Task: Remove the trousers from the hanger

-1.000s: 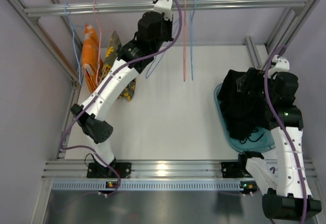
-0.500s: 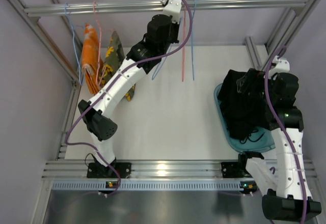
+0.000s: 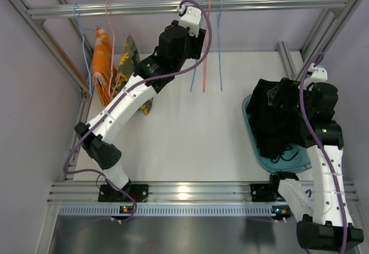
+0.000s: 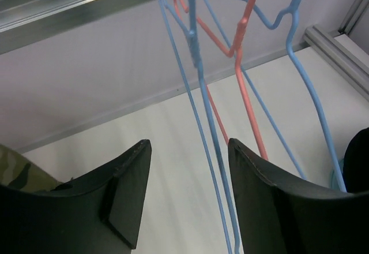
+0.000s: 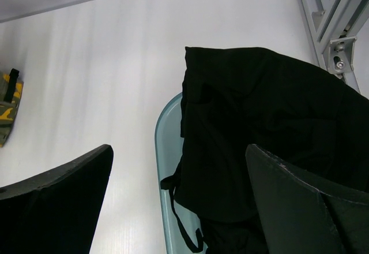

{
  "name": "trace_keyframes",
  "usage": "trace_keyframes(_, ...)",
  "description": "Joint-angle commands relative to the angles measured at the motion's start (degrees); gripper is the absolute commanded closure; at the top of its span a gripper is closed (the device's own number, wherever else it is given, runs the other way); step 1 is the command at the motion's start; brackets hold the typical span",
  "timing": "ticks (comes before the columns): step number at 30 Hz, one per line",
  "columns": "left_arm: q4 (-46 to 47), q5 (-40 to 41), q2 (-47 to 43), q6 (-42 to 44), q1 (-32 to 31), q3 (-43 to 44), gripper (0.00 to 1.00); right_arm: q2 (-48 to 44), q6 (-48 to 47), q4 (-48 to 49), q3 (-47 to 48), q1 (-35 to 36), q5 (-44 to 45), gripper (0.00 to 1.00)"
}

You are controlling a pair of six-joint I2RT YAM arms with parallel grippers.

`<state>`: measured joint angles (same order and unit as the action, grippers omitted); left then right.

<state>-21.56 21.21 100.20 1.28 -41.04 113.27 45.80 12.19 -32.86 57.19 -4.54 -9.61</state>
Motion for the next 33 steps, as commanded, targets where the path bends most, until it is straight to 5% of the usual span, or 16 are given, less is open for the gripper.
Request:
trace_keyframes(1, 1.61, -0.12, -10.36, 1.01, -0.10, -4.09, 0.38, 0.08, 0.38, 0.25, 2.58, 0.05, -1.20, 0.01)
trace_keyframes(10, 0.65, -3.36, -25.83, -1.10, 3.32, -15.01, 0.28, 0.69, 0.91, 1.48, 2.23, 0.05, -3.40, 0.00)
trace_keyframes(22, -5.33, -14.26, -42.89, -15.96, 31.97, -25.37, 0.31, 2.62, -0.58, 2.63, 2.05, 0.05, -6.56, 0.01)
trace_keyframes(33, -11.40, -18.65, -36.14, -14.03, 37.43, -21.09, 0.23, 3.15, -0.06, 2.72, 3.02, 0.14, -8.94, 0.01)
